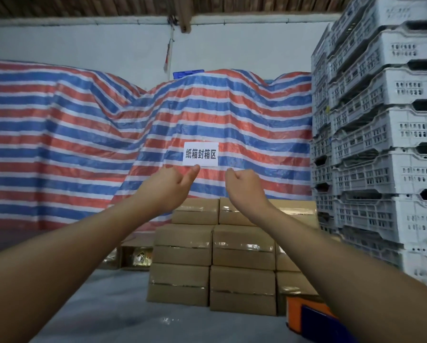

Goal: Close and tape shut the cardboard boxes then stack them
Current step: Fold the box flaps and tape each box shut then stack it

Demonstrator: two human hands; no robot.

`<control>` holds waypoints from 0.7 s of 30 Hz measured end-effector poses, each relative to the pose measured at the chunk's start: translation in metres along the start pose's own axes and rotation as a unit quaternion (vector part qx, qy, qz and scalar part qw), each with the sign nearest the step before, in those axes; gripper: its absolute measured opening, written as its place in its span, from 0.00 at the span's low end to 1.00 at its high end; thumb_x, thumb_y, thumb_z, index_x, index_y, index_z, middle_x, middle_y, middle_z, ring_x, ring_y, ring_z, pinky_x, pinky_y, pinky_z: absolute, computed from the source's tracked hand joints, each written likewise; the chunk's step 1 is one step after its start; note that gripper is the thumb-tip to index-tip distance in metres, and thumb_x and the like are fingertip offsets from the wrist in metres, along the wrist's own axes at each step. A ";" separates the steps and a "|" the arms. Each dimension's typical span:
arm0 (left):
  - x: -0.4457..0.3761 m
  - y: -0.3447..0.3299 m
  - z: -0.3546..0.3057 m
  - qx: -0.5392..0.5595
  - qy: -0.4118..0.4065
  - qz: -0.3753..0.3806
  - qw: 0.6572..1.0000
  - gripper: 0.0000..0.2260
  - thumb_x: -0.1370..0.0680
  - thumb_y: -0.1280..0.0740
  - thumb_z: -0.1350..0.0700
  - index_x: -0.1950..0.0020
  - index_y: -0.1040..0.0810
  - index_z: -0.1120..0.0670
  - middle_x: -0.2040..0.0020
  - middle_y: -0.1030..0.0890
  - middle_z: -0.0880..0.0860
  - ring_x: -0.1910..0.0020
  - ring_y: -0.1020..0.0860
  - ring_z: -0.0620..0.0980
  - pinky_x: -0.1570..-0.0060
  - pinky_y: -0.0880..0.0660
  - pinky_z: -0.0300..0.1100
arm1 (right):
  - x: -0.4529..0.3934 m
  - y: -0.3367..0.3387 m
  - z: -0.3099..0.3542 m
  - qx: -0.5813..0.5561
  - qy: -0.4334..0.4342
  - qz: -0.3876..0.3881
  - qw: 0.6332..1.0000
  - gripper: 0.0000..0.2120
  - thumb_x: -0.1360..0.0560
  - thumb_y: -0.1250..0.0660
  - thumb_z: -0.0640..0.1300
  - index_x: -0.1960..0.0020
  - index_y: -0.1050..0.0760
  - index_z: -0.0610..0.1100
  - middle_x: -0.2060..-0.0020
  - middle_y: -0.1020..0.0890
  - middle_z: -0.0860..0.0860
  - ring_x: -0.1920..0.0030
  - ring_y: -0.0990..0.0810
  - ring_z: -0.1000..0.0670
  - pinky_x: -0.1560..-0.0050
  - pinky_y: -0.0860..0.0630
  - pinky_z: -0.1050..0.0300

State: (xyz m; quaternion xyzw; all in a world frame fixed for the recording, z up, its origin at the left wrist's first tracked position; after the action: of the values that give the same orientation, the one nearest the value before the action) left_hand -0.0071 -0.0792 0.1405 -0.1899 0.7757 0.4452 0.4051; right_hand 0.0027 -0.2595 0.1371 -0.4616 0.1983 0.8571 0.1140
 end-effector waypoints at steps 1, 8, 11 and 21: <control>0.003 -0.001 0.009 -0.016 0.003 -0.008 1.000 0.32 0.20 0.50 0.35 0.74 0.31 0.55 0.83 0.31 0.47 0.82 0.32 0.43 0.75 0.32 0.45 | 0.003 -0.012 -0.004 -0.005 -0.005 0.009 1.000 0.25 0.16 0.44 0.45 0.73 0.36 0.45 0.82 0.33 0.58 0.80 0.35 0.58 0.75 0.36 0.62; 0.034 -0.026 0.112 -0.088 0.034 -0.011 0.995 0.12 0.17 0.41 0.50 0.60 0.26 0.48 0.63 0.22 0.49 0.63 0.22 0.49 0.63 0.27 0.45 | 0.028 -0.114 -0.029 -0.003 -0.019 0.092 0.996 0.27 0.15 0.45 0.49 0.73 0.39 0.48 0.83 0.33 0.58 0.79 0.34 0.59 0.74 0.39 0.61; 0.052 -0.042 0.183 -0.117 0.097 0.019 0.988 0.12 0.17 0.40 0.51 0.57 0.24 0.53 0.61 0.21 0.49 0.61 0.22 0.49 0.60 0.25 0.46 | 0.042 -0.171 -0.041 -0.020 -0.038 0.142 0.989 0.23 0.14 0.46 0.48 0.69 0.35 0.47 0.81 0.29 0.62 0.77 0.30 0.62 0.77 0.37 0.70; 0.047 -0.114 0.340 -0.322 0.125 0.128 0.930 0.19 0.19 0.47 0.39 0.40 0.23 0.47 0.40 0.21 0.51 0.39 0.25 0.53 0.38 0.32 0.50 | 0.008 -0.332 -0.073 0.197 0.040 0.324 0.925 0.14 0.17 0.43 0.45 0.62 0.34 0.49 0.64 0.27 0.52 0.64 0.28 0.54 0.68 0.35 0.60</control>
State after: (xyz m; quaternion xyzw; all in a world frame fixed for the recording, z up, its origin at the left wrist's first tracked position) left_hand 0.1952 0.1507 -0.0519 -0.2639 0.6528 0.6915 0.1613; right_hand 0.1779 0.0055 0.0161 -0.3748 0.5060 0.7717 -0.0896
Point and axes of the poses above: each hand's wrist, its own x-axis away from the middle knuckle, its own y-axis out of the back of the hand, z = x × y, the point moved 9 cm from there along -x, towards the middle knuckle
